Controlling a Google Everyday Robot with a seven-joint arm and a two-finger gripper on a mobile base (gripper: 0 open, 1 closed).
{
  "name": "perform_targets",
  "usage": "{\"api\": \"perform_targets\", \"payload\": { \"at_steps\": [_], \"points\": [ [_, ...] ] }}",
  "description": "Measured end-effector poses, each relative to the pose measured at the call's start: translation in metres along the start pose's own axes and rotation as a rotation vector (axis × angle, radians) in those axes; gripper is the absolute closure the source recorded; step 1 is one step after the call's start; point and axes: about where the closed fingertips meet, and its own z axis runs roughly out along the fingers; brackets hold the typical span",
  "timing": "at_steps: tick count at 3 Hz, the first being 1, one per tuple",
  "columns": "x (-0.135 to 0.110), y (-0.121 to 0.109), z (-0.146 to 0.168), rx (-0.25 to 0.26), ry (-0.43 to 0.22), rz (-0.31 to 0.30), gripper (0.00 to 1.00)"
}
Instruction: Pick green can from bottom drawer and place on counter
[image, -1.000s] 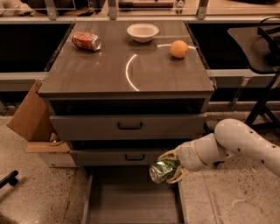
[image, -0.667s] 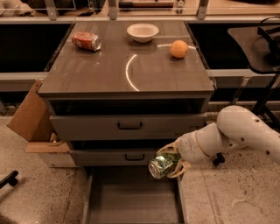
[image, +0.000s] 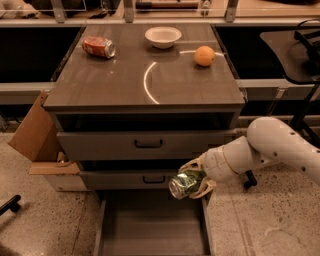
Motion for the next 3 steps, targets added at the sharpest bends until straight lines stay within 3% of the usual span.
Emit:
{"api": "perform_targets", "payload": {
  "at_steps": [2, 3],
  "points": [
    [-0.019, -0.061, -0.068, 0.077, 0.056, 0.133, 1.00],
    [-0.034, -0.083, -0.099, 0.163, 0.093, 0.173, 1.00]
  ]
}}
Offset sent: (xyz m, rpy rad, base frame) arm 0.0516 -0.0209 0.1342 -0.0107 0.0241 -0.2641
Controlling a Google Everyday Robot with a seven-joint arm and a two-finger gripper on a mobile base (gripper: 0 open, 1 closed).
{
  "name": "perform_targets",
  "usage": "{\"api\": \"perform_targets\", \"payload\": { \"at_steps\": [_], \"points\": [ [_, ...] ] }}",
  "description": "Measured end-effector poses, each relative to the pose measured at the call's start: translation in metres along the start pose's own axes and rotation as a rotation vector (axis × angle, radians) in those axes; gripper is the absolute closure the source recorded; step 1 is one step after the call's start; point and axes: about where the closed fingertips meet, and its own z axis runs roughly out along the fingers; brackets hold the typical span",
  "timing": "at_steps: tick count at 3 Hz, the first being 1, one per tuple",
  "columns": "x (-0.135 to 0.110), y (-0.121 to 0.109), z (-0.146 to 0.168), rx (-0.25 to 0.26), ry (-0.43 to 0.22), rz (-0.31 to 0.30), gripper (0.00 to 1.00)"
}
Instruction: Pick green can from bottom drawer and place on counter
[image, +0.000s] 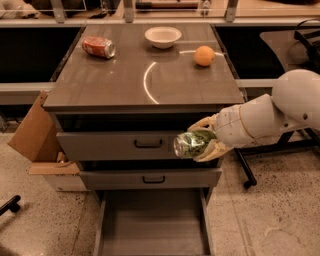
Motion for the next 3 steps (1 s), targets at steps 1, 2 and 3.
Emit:
{"api": "perform_targets", "payload": {
  "at_steps": [1, 2, 3],
  "points": [
    [-0.001, -0.003, 0.002, -0.002, -0.009, 0.006, 1.00],
    [-0.005, -0.026, -0.012, 0.011, -0.011, 0.019, 1.00],
    [-0.017, -0.053, -0.046, 0.062, 0.014, 0.051, 1.00]
  ]
}}
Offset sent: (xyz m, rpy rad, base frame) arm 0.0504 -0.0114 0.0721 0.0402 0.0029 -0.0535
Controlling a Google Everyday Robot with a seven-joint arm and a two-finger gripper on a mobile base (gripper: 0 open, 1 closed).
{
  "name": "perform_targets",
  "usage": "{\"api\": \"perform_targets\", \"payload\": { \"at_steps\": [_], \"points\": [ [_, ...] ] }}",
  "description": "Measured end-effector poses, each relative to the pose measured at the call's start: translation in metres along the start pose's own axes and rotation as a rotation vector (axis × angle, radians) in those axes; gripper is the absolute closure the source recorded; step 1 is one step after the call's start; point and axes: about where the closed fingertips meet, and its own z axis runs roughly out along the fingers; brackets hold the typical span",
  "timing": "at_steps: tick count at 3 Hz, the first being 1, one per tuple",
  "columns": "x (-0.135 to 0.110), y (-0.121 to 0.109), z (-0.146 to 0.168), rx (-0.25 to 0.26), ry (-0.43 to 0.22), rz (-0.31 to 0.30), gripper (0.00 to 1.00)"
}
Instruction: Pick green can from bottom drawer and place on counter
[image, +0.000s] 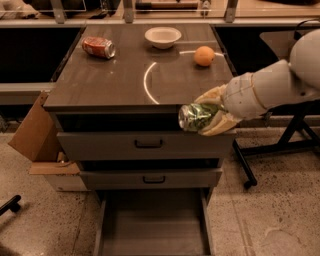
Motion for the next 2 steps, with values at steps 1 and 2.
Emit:
{"api": "perform_targets", "payload": {
  "at_steps": [1, 2],
  "points": [
    [-0.015, -0.024, -0.025, 0.068, 0.015, 0.069, 1.00],
    [-0.022, -0.053, -0.026, 0.111, -0.002, 0.161, 1.00]
  ]
}}
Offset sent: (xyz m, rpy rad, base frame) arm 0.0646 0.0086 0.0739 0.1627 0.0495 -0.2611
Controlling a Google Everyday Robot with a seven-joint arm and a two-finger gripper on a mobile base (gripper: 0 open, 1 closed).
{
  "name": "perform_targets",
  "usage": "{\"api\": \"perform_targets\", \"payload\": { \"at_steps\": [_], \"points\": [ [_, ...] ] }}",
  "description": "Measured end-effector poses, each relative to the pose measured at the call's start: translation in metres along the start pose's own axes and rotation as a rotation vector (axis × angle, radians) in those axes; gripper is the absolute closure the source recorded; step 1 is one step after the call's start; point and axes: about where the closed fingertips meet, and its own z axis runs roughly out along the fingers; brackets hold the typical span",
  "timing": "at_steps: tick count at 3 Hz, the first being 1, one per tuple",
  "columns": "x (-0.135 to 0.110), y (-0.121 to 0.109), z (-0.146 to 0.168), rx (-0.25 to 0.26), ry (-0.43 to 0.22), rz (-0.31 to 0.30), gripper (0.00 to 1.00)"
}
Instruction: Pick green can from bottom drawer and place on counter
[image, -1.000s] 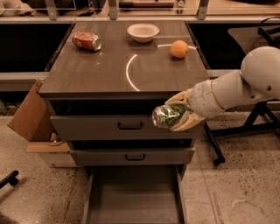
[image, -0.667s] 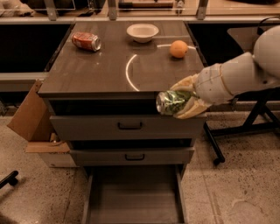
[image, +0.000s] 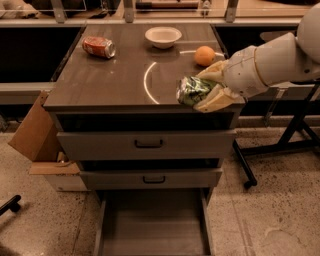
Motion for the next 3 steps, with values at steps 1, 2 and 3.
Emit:
{"api": "perform_targets", "payload": {
  "at_steps": [1, 2, 3],
  "points": [
    [-0.001, 0.000, 0.002, -0.003, 0.002, -0.001, 1.00],
    [-0.005, -0.021, 0.016, -0.021, 0.030, 0.020, 1.00],
    [-0.012, -0.041, 0.028, -0.034, 0.051, 0.032, 1.00]
  ]
}}
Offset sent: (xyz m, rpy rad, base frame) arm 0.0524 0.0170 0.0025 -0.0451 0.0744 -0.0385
